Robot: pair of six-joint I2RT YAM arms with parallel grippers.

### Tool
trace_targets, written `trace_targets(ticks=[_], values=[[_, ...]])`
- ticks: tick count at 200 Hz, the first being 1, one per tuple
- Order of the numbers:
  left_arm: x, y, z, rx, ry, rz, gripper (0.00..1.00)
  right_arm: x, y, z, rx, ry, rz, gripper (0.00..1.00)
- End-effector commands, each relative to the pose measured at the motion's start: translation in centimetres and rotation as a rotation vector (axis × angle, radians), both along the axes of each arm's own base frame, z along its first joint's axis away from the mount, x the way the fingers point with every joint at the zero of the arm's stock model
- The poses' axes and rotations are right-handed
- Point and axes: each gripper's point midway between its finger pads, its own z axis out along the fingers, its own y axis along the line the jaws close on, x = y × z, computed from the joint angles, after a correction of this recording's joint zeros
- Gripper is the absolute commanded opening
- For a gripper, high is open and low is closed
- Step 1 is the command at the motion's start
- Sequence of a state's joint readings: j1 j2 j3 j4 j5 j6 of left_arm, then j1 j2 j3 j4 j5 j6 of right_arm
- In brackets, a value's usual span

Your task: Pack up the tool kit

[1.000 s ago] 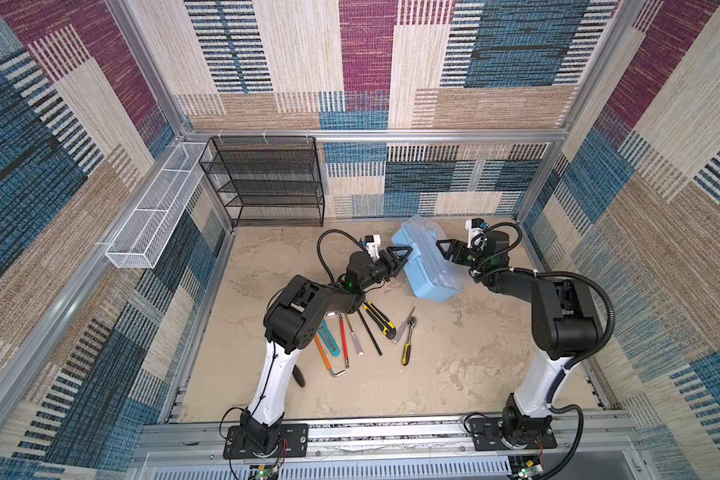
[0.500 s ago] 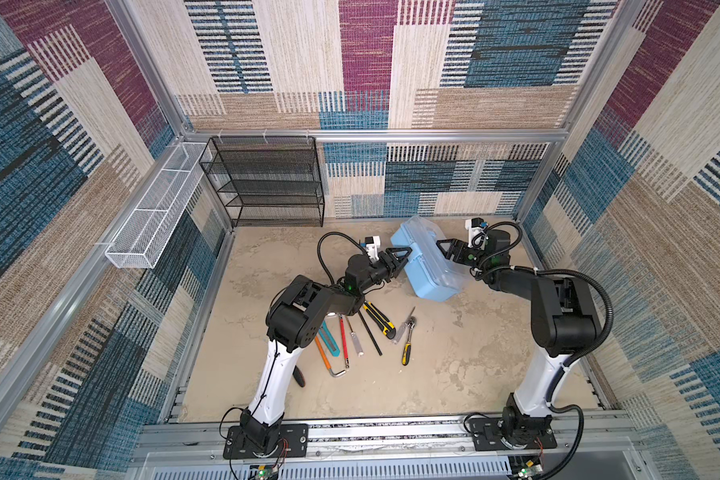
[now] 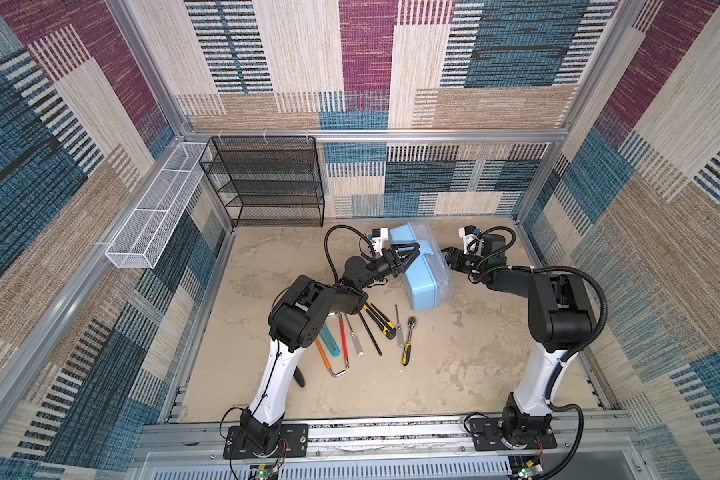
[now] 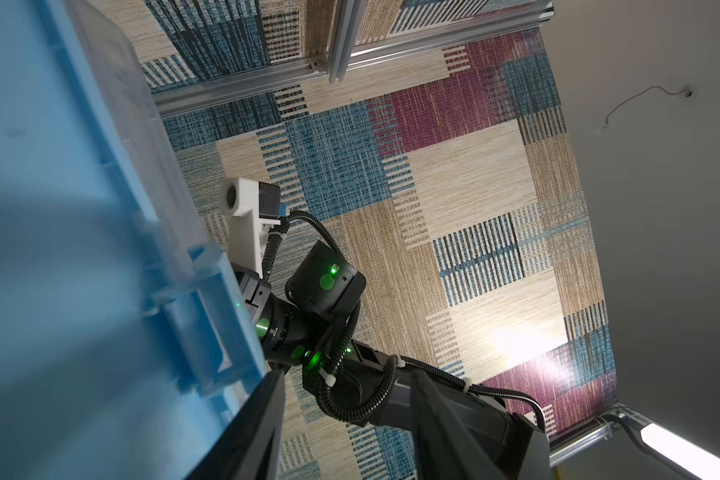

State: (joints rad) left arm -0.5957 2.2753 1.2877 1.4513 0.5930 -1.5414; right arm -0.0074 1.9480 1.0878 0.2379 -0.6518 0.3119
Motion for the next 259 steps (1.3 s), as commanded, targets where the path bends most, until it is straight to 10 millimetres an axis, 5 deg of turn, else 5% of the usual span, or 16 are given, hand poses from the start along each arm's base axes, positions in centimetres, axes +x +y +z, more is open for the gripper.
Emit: trace_targets(ticks=[1,41,159,259], values=[[-0.5,-0.4,-2.1,0.05,0.046,-0.035,0.53,-4.6,0.4,-5.4,-0.041,0.27,0.036,0.7],[0.0,0.5,-2.2,0.109,0.05,0.001,0.53,-4.4,0.4,-4.7,-0.039,0.258,0.031,0.7],[0.7,2.6,1.5,0.246,0.022,0.065,0.53,-3.5,0.4,-2.7,-0.029,0.218,0.021,0.7],[0.3,7.5,2.8,0.419,0.018,0.161,0.53,-3.3,0.8,-1.4,0.013,0.198,0.027,0.72]])
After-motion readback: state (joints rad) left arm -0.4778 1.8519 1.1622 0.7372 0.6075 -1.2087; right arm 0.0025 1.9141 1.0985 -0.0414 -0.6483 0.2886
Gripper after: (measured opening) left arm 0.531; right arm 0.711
